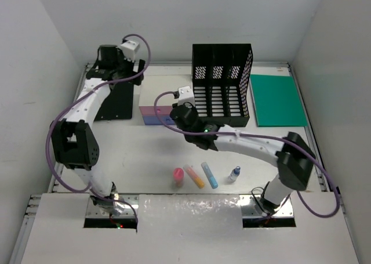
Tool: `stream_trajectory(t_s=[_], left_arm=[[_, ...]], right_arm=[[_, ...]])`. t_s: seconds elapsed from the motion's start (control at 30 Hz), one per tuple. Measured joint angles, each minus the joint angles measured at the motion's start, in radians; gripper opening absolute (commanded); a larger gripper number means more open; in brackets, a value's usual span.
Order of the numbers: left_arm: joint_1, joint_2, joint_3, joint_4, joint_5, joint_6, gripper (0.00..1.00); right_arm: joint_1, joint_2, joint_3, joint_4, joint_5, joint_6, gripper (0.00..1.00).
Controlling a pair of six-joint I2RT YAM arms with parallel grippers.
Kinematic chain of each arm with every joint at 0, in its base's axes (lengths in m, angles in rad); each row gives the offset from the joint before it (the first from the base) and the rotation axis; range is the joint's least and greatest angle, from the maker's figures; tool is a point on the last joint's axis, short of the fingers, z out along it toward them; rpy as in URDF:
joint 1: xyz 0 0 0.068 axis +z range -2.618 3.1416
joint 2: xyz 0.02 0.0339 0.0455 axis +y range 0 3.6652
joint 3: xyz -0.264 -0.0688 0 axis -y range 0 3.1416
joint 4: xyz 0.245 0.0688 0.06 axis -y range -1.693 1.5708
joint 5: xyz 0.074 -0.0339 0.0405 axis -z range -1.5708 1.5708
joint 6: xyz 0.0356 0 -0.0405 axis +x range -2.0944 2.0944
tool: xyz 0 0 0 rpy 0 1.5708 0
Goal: Organize the desk
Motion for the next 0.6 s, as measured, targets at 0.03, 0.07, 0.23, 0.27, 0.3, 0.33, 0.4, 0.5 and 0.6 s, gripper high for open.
stream_trajectory(t_s=[0.03, 0.07, 0.23, 0.27, 0.3, 0.33, 0.4, 0.5, 0.6], left_arm=[[-0.013, 0.019, 0.001, 0.000, 0.000, -0.005, 0.87], [-0.023, 0.033, 0.002, 0.000, 0.000, -0.010, 0.87], [-0.027, 0.078, 0.002, 0.001, -0.005, -0.033, 0.87], [-0.027, 0.079, 0.002, 0.002, -0.006, -0.035, 0.87], [-0.026, 0.079, 0.002, 0.005, -0.006, -0.037, 0.87], [-0.026, 0.079, 0.002, 0.010, -0.007, -0.037, 0.87], [-0.026, 0.079, 0.002, 0.021, -0.011, -0.037, 0.87], [-0.026, 0.079, 0.002, 0.028, -0.016, -0.036, 0.87], [-0.026, 0.079, 0.001, 0.031, -0.021, -0.036, 0.87]], right_arm=[[0.000, 0.039, 0.023, 0.003, 0.015, 0.009, 0.34], [0.000, 0.068, 0.038, 0.006, 0.030, 0.016, 0.34], [0.000, 0.174, 0.109, 0.023, 0.105, 0.036, 0.34], [-0.001, 0.193, 0.123, 0.029, 0.117, 0.039, 0.33], [-0.002, 0.203, 0.130, 0.034, 0.125, 0.039, 0.32], [-0.006, 0.212, 0.132, 0.042, 0.132, 0.043, 0.32], [-0.013, 0.222, 0.132, 0.050, 0.134, 0.050, 0.31], [-0.037, 0.241, 0.142, 0.051, 0.133, 0.061, 0.29], [-0.062, 0.259, 0.145, 0.052, 0.133, 0.070, 0.28]])
